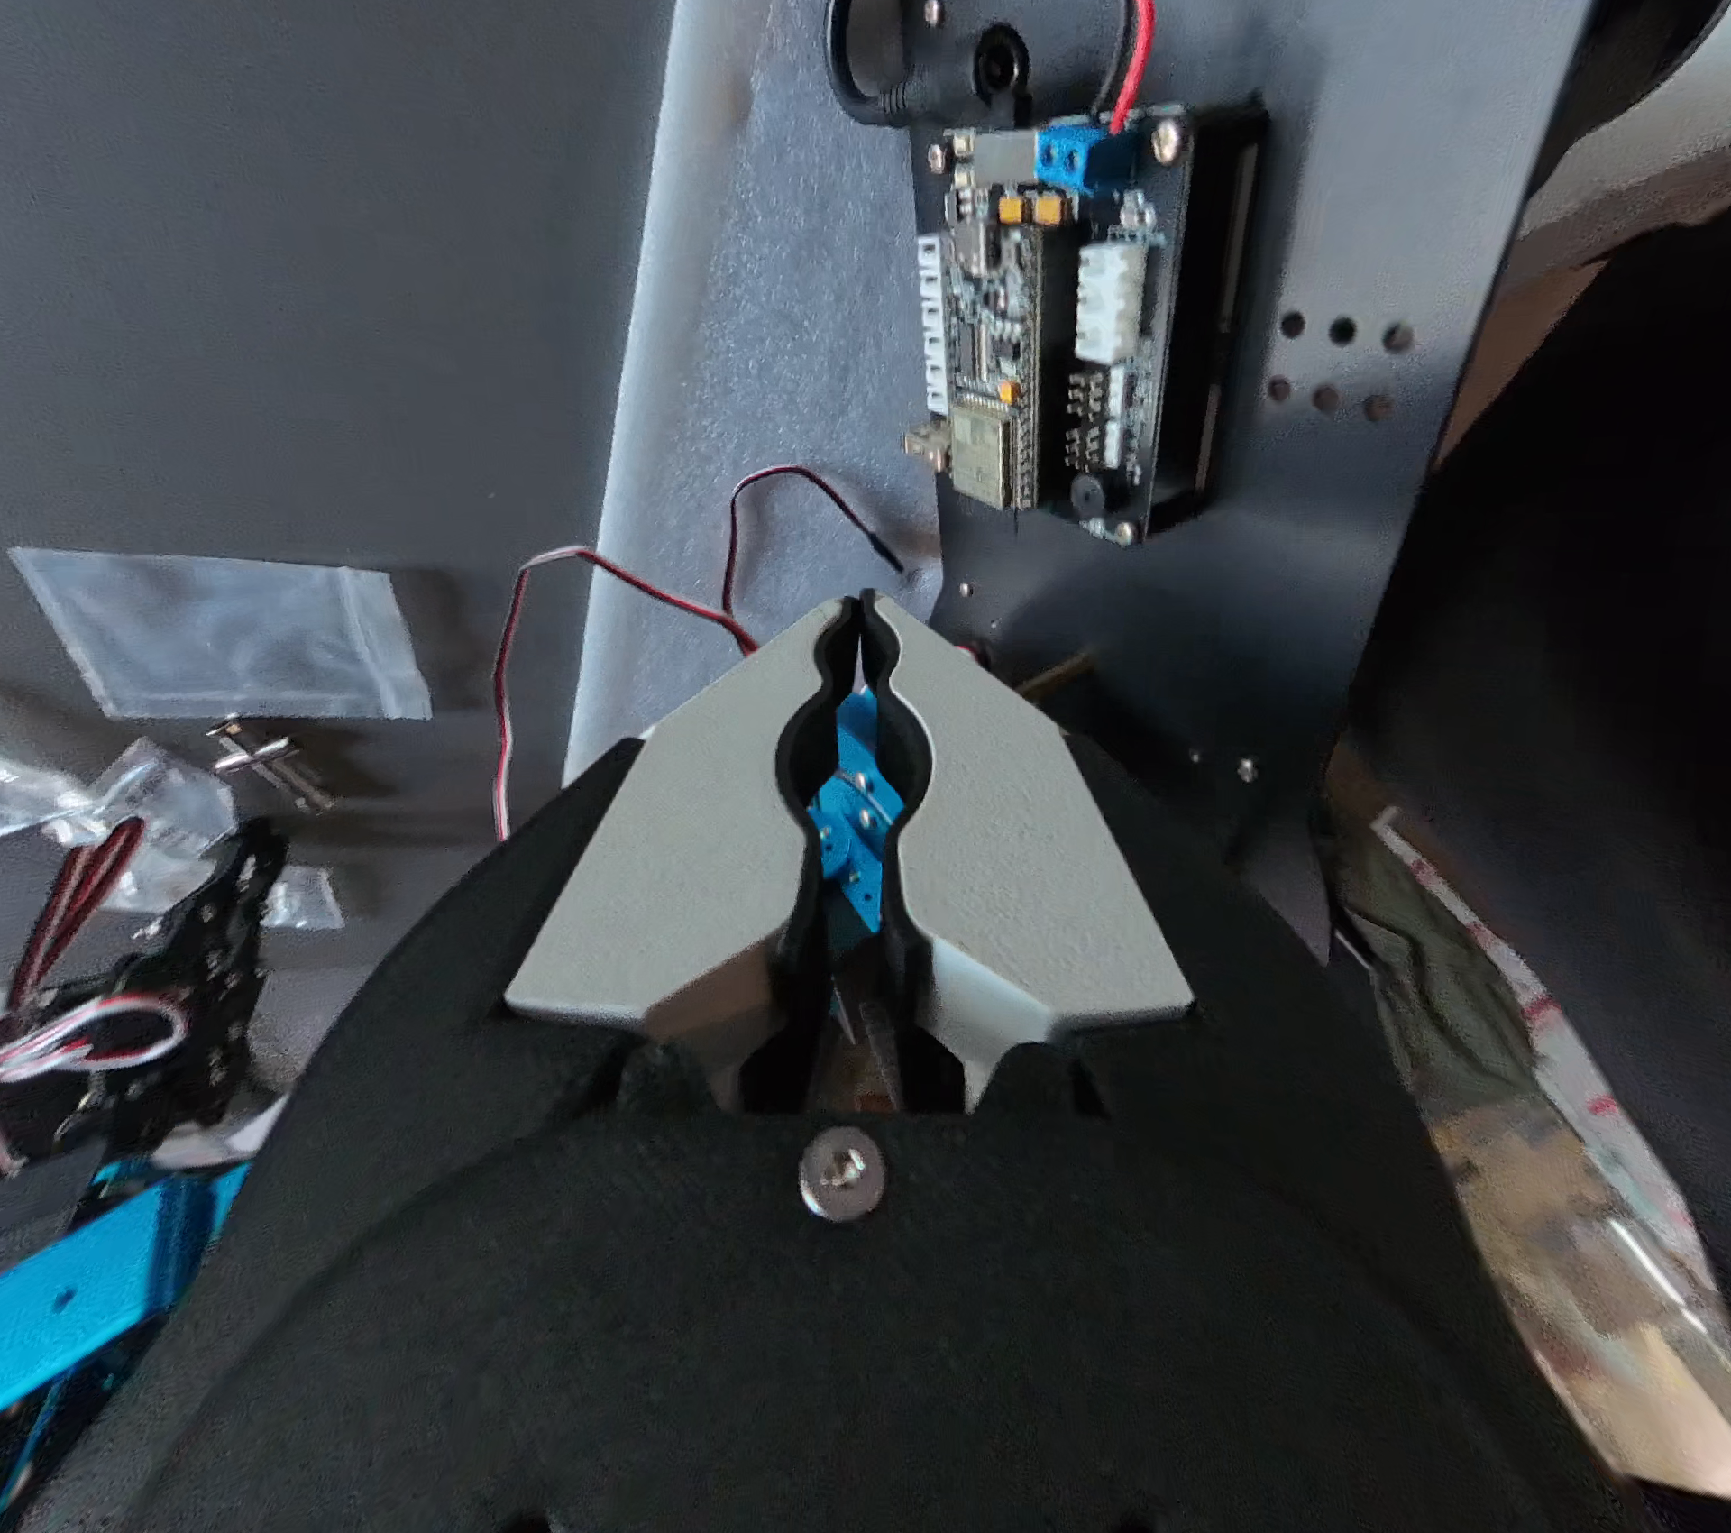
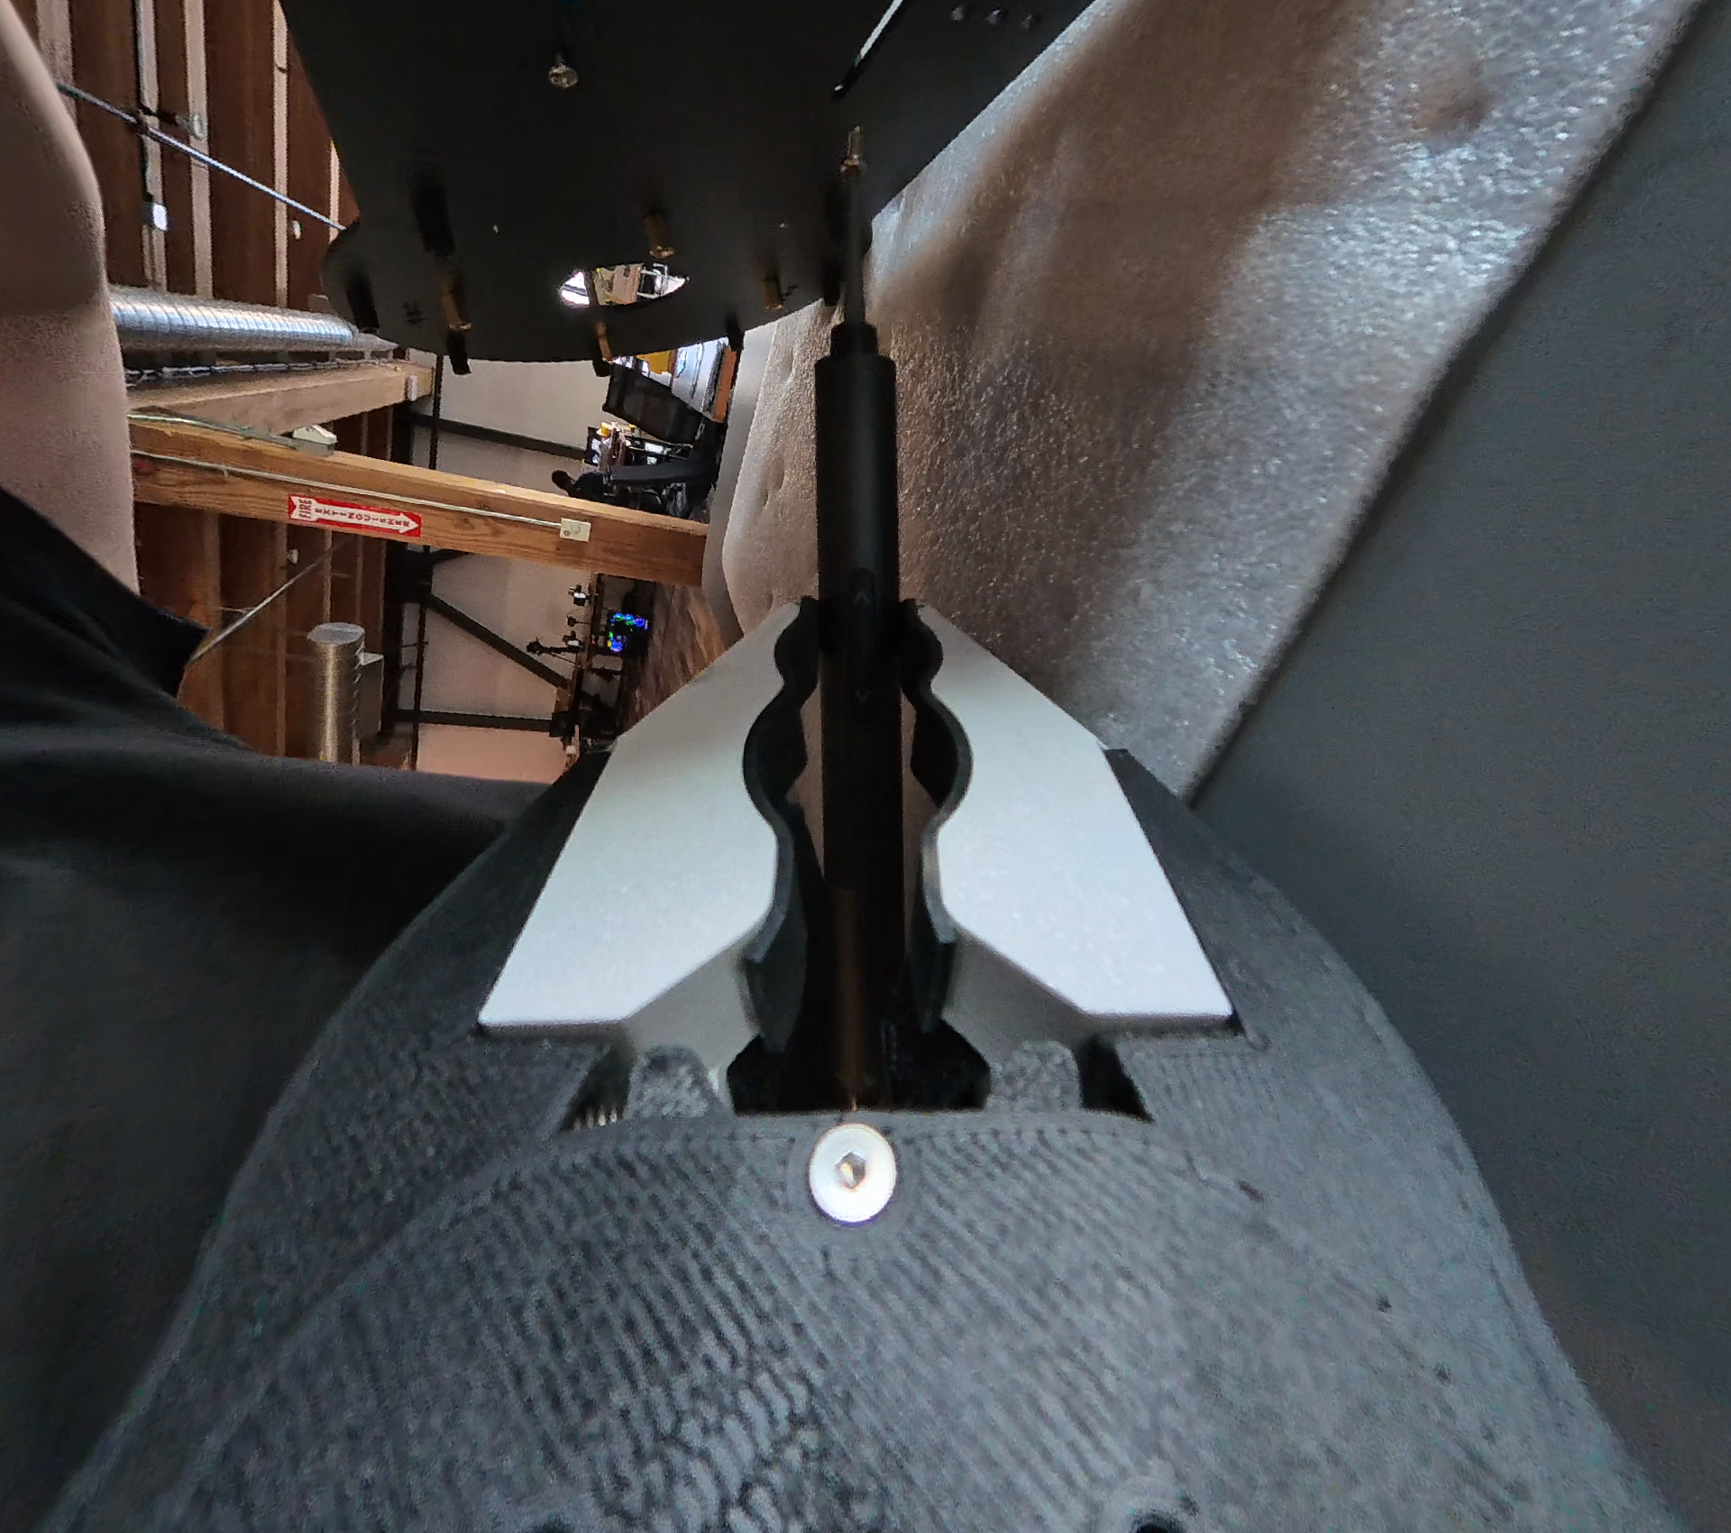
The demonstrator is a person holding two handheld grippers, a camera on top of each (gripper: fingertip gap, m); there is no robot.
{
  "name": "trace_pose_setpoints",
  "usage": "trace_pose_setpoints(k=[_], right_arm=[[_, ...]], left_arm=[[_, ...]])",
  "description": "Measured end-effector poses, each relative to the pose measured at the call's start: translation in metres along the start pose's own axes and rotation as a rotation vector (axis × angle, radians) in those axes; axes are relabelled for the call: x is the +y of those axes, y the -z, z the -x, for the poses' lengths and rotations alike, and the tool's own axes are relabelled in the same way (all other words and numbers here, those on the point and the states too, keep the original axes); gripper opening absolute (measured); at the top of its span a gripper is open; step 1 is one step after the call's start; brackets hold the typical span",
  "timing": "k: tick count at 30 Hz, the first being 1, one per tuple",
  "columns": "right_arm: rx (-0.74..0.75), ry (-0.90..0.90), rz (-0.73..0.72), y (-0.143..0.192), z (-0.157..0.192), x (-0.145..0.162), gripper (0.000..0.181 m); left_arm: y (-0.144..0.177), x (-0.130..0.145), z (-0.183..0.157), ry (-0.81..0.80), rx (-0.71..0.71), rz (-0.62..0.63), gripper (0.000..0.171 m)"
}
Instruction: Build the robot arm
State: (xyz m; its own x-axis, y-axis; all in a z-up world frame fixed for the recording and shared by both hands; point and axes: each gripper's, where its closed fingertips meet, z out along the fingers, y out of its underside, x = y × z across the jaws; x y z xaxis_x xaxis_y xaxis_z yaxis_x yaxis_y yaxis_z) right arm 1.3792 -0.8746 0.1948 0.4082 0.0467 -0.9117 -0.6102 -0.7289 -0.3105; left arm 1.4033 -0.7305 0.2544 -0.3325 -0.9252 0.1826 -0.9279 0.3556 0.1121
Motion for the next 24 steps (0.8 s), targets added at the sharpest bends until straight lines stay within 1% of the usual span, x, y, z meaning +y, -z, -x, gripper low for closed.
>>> trace_pose_setpoints(k=[3,7,9,11,14,20,24], right_arm=[[-0.001,-0.012,-0.005,0.0,0.0,-0.001,0.016],[-0.005,-0.017,0.011,0.0,-0.001,0.0,0.016],[-0.004,-0.016,0.019,-0.001,-0.001,0.0,0.016],[-0.005,-0.018,0.025,-0.001,-0.001,0.0,0.016],[-0.011,-0.026,0.023,-0.001,-0.001,-0.001,0.016],[-0.012,-0.03,0.021,-0.001,0.0,-0.001,0.016],[-0.008,-0.031,0.023,-0.001,-0.001,-0.001,0.016]], left_arm=[[-0.012,-0.004,0.006,0.063,0.059,0.045,0.0],[-0.023,-0.004,0.004,0.189,0.229,0.066,0.0],[-0.029,-0.003,0.003,0.209,0.289,0.077,0.0],[-0.035,-0.003,0.003,0.233,0.32,0.081,0.0],[-0.039,-0.007,-0.006,0.274,0.417,0.079,0.0],[-0.047,-0.009,-0.013,0.317,0.506,0.09,0.0],[-0.049,-0.012,-0.015,0.344,0.549,0.067,0.0]])
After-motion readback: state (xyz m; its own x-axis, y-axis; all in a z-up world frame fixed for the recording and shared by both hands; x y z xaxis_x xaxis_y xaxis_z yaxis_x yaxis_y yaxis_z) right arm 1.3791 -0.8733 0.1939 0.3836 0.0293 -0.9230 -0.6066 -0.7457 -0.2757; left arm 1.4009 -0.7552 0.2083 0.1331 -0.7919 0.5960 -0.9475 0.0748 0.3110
